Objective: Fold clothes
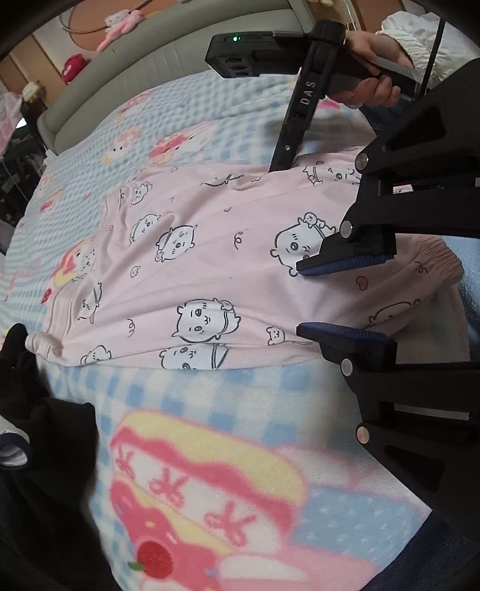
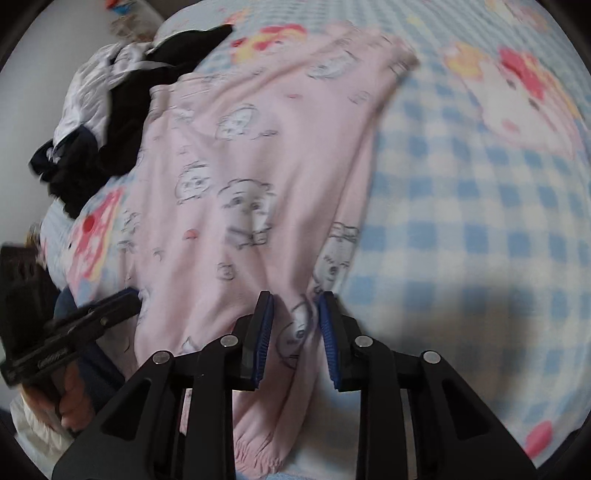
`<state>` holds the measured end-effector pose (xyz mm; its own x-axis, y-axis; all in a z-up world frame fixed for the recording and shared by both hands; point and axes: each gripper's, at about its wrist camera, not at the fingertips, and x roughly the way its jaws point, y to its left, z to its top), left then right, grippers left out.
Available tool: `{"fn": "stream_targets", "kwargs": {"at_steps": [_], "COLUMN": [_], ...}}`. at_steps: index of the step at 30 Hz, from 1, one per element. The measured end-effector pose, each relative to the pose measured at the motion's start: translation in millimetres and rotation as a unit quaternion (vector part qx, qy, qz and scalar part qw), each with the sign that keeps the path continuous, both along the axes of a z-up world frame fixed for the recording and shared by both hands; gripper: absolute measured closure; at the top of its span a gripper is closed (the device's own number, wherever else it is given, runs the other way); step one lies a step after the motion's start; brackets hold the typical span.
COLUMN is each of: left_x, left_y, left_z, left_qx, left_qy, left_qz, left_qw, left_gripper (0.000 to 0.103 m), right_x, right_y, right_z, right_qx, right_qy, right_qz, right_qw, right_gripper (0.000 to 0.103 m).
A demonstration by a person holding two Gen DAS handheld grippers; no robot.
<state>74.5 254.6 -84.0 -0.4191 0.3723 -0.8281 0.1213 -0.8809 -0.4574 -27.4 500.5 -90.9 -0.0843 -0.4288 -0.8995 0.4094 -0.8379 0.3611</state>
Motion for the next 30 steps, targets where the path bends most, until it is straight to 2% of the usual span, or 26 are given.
{"fn": "stream_targets", "kwargs": {"at_steps": [3, 4, 5, 10, 12, 15, 18, 20, 22, 24, 25, 26, 27, 30], "left_x": [1.8, 2.0, 2.2, 2.3, 2.1, 2.1, 0.7, 2.7, 4.6, 1.7, -1.0, -5.0, -9.0, -24.3], "left_y": [-2.7, -4.8, -6.8, -8.8, -7.8, -8.0, -8.7, -15.4, -22.1, -33.6, -37.1, -38.5, -39.8, -42.2], "left_z": [2.6, 3.2, 3.7, 2.9, 4.2, 3.7, -2.8, 4.7, 12.4, 20.5, 21.3, 20.7, 20.1, 26.3], "left_qx": [0.001, 0.002, 0.004, 0.006, 0.004, 0.006, 0.013, 0.03, 0.046, 0.065, 0.063, 0.058, 0.052, 0.048], "left_qy": [0.003, 0.004, 0.005, 0.004, 0.003, 0.003, -0.006, 0.012, 0.03, 0.048, 0.048, 0.044, 0.04, 0.049], "left_qz": [0.005, 0.007, 0.01, 0.012, 0.011, 0.008, 0.007, 0.016, 0.025, 0.032, 0.034, 0.031, 0.028, 0.017], "left_qw": [1.0, 1.0, 0.9999, 0.9999, 0.9999, 0.9999, 0.9999, 0.9994, 0.9982, 0.9962, 0.9963, 0.9969, 0.9975, 0.9975], "left_gripper": [0.075, 0.075, 0.075, 0.073, 0.072, 0.07, 0.07, 0.07, 0.07, 0.069, 0.069, 0.069, 0.069, 0.069], "right_x": [1.8, 3.8, 5.8, 25.7, 27.5, 26.6, 23.2, 23.2, 25.4, 21.7, 17.8, 13.3, 6.8, -18.4], "right_y": [3.1, 3.1, 3.1, -3.6, 2.7, 20.0, 37.7, 44.2, 42.7, 41.7, 42.5, 44.3, 44.4, 35.7], "right_z": [1.8, 3.6, 5.4, 35.3, 45.2, 51.4, 35.3, 21.9, 25.8, 37.6, 44.1, 49.1, 53.0, 58.8], "right_qx": [0.006, 0.008, 0.008, 0.003, -0.002, -0.003, 0.021, 0.013, -0.012, -0.05, -0.07, -0.083, -0.085, -0.045], "right_qy": [0.014, 0.022, 0.03, 0.1, 0.114, 0.114, 0.099, 0.078, 0.081, 0.078, 0.075, 0.076, 0.08, 0.1], "right_qz": [-0.017, -0.016, -0.016, -0.003, -0.012, -0.033, -0.059, -0.074, -0.064, -0.05, -0.048, -0.052, -0.059, -0.068], "right_qw": [1.0, 1.0, 0.999, 0.995, 0.993, 0.993, 0.993, 0.994, 0.995, 0.994, 0.994, 0.992, 0.991, 0.992], "right_gripper": [0.079, 0.082, 0.098, 0.099, 0.099, 0.099, 0.099, 0.099, 0.098, 0.092, 0.088, 0.079, 0.073, 0.071]}}
